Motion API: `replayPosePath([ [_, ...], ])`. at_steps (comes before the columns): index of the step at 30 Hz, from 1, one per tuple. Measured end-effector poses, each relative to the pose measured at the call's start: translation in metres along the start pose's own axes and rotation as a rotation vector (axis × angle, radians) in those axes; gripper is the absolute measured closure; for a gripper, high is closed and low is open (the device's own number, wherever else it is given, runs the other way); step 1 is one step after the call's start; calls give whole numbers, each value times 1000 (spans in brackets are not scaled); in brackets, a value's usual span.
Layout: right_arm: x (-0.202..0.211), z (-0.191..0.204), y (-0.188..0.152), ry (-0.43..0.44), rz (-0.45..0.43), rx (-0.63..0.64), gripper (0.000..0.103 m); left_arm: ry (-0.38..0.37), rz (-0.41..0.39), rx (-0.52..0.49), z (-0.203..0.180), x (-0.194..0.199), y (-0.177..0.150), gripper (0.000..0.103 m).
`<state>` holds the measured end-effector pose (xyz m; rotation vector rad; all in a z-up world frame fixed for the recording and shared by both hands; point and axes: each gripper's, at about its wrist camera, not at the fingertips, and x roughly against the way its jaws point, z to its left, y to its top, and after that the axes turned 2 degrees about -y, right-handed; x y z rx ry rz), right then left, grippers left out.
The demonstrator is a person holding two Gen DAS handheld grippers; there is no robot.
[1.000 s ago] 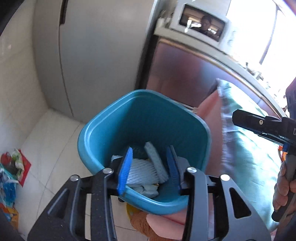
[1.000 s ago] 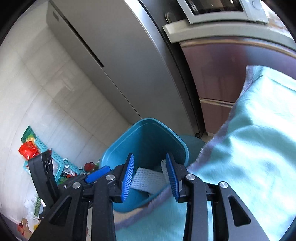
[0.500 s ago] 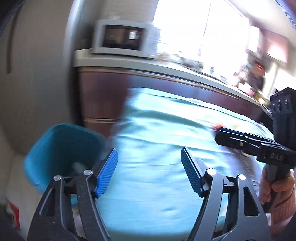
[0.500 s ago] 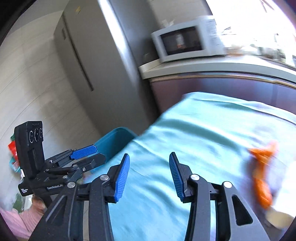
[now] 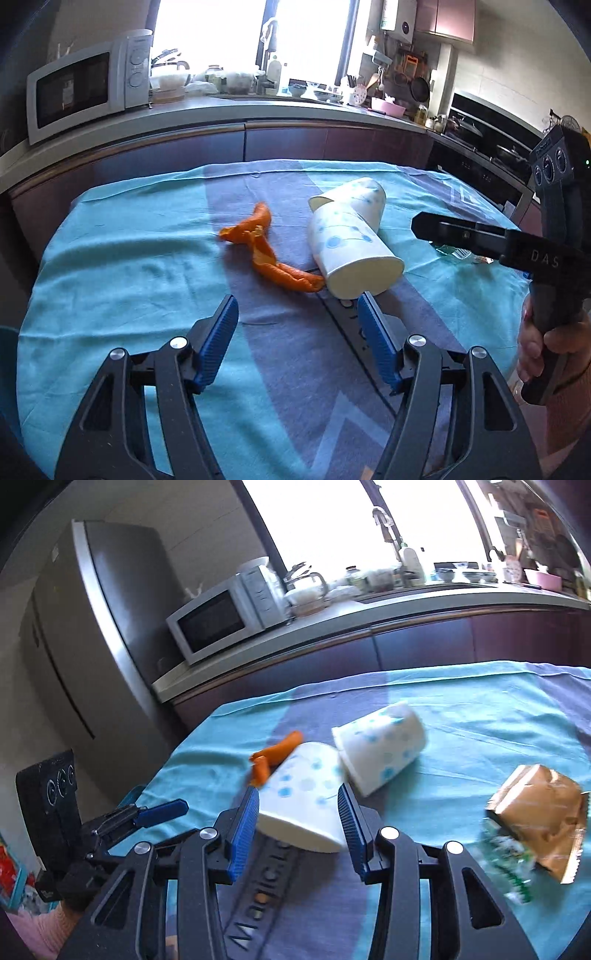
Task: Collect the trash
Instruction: 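Move both grippers back to the table toward the paper cups, then grasp a blue-dotted paper cup with each gripper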
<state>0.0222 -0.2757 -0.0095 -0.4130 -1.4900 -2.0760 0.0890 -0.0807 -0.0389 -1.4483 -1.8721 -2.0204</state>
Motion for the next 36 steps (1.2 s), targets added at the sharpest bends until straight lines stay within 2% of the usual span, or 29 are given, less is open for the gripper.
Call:
replayPosePath([
  [7, -21, -18, 3, -17, 26, -21, 59, 21, 58, -15, -14, -32, 15, 44],
  [10, -25, -20, 1, -12, 33, -28, 59, 8, 95, -11, -15, -45, 20, 61],
  [11, -26, -19, 0, -10, 34, -28, 59, 6, 103, -9, -16, -48, 21, 70],
  [13, -27, -19, 1, -11, 32, -24, 59, 1, 112, 0, -17, -55, 24, 80],
  [15, -28, -18, 1, -12, 34, -17, 59, -19, 115, 14, -17, -57, 25, 95],
  [18, -29, -15, 4, -30, 33, 3, 59, -35, 90, 35, -15, -50, 25, 99],
  [24, -39, -13, 6, -81, 50, 19, 59, -86, 40, 108, -1, -25, 27, 100],
  [29, -51, -6, 7, -154, 79, 52, 59, -113, -3, 165, 14, 0, 26, 100],
  [33, -65, 0, 9, -251, 116, 95, 57, -110, -35, 203, 28, 21, 22, 100],
  [36, -72, -2, 9, -287, 135, 86, 56, -102, -52, 227, 40, 33, 18, 100],
])
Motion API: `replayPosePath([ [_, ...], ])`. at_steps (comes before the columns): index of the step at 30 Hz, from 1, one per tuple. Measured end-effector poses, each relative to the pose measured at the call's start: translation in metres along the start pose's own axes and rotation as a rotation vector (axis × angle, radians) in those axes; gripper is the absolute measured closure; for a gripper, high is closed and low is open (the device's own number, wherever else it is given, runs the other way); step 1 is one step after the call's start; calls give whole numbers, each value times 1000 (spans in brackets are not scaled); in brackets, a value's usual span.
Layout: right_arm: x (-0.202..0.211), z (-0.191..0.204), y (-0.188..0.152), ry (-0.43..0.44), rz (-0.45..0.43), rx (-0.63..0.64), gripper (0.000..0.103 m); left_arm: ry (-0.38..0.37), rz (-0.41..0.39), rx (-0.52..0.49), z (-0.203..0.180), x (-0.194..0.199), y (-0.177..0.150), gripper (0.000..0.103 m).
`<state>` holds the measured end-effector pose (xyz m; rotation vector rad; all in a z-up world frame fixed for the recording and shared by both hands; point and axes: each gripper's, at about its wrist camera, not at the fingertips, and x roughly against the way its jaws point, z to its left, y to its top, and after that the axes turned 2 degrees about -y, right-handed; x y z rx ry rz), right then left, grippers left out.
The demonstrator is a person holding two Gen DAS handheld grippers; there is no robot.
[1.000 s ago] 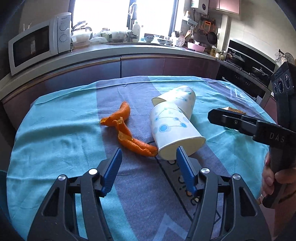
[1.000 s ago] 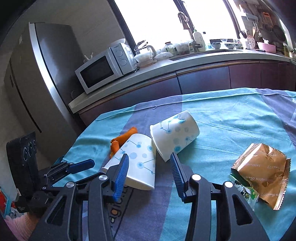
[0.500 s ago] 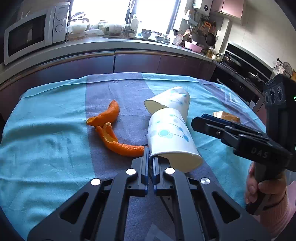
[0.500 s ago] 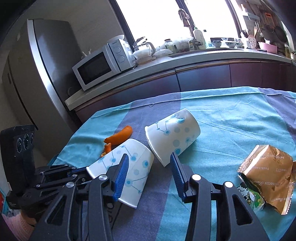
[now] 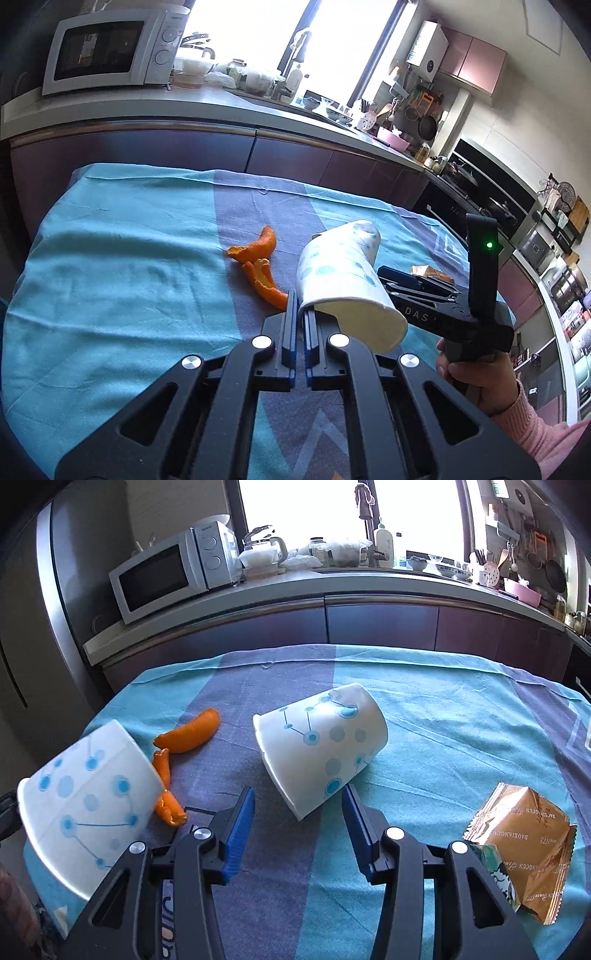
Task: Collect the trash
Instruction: 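Grasp a blue-dotted paper cup with each gripper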
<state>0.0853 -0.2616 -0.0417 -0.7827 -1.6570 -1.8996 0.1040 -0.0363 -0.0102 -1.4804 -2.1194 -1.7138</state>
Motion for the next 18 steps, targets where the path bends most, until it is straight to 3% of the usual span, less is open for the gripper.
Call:
replayPosePath([
  [6, -6, -16, 2, -41, 7, -61, 55, 27, -22, 49, 25, 20, -4, 100],
  [8, -5, -22, 3, -36, -7, -83, 75, 27, -22, 64, 32, 24, -7, 100],
  [9, -4, -24, 3, -37, -12, -91, 79, 35, -24, 71, 35, 27, -9, 100],
  [15, -6, -29, 10, -46, -37, -107, 80, 59, -32, 101, 52, 39, -15, 100],
  [18, -3, -33, 12, -26, -69, -135, 93, 72, -33, 119, 59, 44, -19, 100],
])
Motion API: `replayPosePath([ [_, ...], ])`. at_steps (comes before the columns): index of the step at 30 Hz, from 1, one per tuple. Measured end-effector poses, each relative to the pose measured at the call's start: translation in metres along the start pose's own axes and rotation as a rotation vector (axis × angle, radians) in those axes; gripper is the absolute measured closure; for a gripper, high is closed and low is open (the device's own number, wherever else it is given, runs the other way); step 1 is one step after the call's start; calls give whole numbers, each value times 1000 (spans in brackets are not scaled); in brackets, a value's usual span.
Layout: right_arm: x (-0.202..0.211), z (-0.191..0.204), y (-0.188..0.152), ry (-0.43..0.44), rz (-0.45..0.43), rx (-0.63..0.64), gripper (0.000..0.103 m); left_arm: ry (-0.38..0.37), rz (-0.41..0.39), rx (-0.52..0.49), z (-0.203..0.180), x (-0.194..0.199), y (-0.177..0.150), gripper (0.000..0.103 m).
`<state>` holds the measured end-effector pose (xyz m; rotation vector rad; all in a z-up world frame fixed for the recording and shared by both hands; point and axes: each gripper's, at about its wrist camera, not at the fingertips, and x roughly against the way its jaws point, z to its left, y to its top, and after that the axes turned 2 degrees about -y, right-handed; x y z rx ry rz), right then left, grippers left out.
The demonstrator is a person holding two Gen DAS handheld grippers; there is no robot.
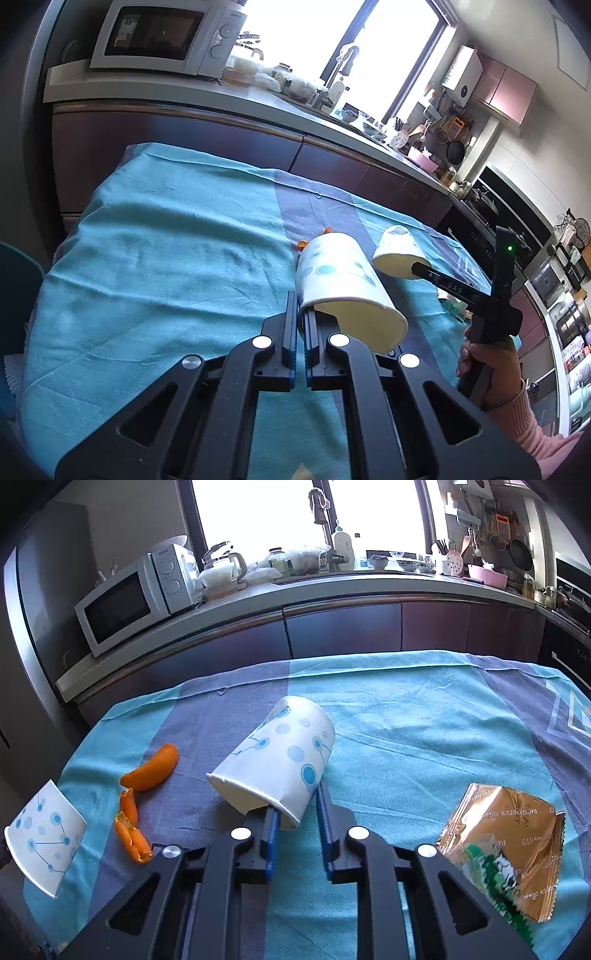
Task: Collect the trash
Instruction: 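Grasp a blue-dotted paper cup with each gripper, then carry the paper cups in both grippers over the teal bin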
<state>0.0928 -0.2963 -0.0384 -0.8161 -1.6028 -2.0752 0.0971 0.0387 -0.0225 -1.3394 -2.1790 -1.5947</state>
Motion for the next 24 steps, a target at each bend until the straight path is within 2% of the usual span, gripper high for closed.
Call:
replayPosePath([
  [9, 24, 4, 5, 100, -84, -49, 99, 43, -16, 18, 15, 16, 1, 100],
  [15, 47, 23, 4, 234, -119, -55, 99, 66, -42, 22, 23, 31, 3, 100],
  [24, 67, 99, -9, 445, -106, 63, 99, 103, -81, 32, 38, 61, -2, 100],
])
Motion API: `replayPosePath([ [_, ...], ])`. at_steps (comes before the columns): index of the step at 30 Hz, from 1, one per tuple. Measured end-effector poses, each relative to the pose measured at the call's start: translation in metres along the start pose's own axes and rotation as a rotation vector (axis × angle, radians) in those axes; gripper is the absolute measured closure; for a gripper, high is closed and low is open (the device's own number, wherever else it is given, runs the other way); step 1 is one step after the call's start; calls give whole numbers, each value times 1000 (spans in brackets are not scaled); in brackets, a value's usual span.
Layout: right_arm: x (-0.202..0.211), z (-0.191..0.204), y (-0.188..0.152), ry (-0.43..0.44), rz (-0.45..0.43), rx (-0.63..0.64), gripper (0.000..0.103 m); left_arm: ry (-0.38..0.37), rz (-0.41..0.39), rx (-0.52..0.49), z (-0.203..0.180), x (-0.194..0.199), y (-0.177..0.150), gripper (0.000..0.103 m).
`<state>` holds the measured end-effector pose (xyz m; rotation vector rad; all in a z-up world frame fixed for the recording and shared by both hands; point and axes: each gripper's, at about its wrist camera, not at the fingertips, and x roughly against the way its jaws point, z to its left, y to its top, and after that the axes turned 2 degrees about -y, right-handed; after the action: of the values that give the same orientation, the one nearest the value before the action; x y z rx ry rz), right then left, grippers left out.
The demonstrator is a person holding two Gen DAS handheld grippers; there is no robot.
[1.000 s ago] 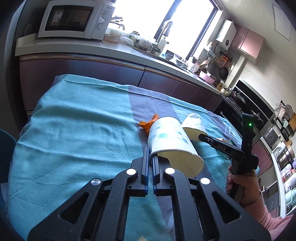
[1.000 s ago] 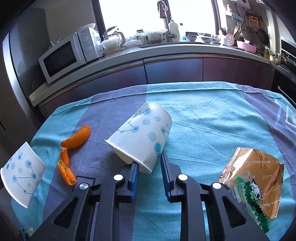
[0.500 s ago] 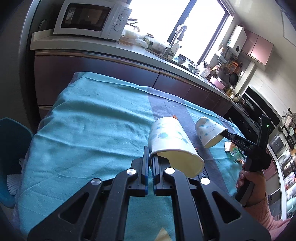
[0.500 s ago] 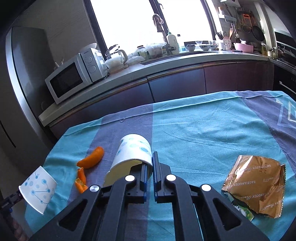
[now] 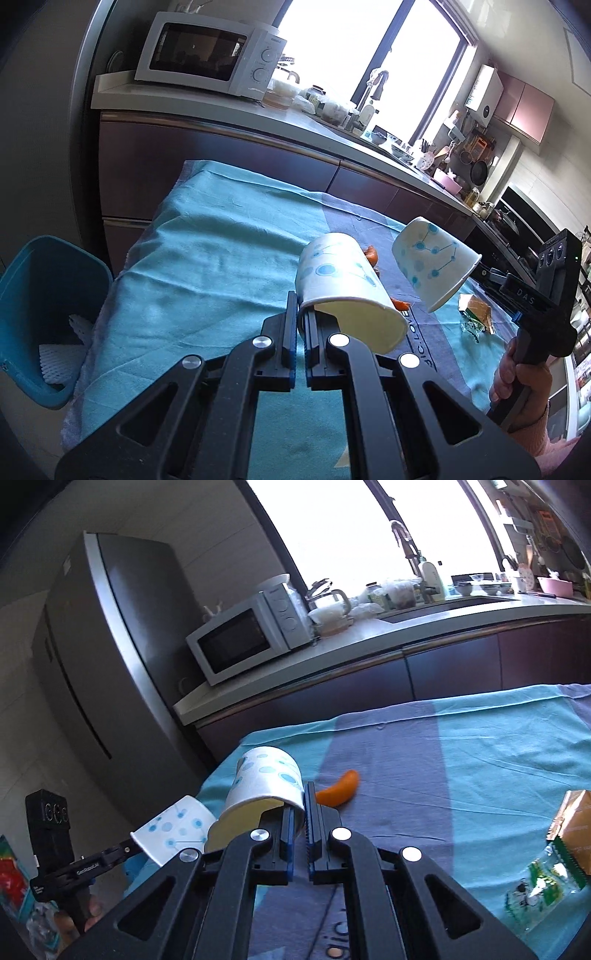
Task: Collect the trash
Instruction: 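Carry the paper cups in both grippers over the teal bin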
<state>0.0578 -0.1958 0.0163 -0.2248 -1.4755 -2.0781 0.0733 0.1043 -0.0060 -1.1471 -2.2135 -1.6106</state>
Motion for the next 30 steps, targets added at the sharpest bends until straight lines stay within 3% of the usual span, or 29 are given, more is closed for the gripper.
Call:
replayPosePath([
  [12, -31, 54, -8, 143, 71, 59, 99, 70, -51, 46, 36, 44, -6, 100],
  [30, -83, 127, -20, 283, 199, 132, 99, 214, -116, 150, 101, 98, -16, 100],
])
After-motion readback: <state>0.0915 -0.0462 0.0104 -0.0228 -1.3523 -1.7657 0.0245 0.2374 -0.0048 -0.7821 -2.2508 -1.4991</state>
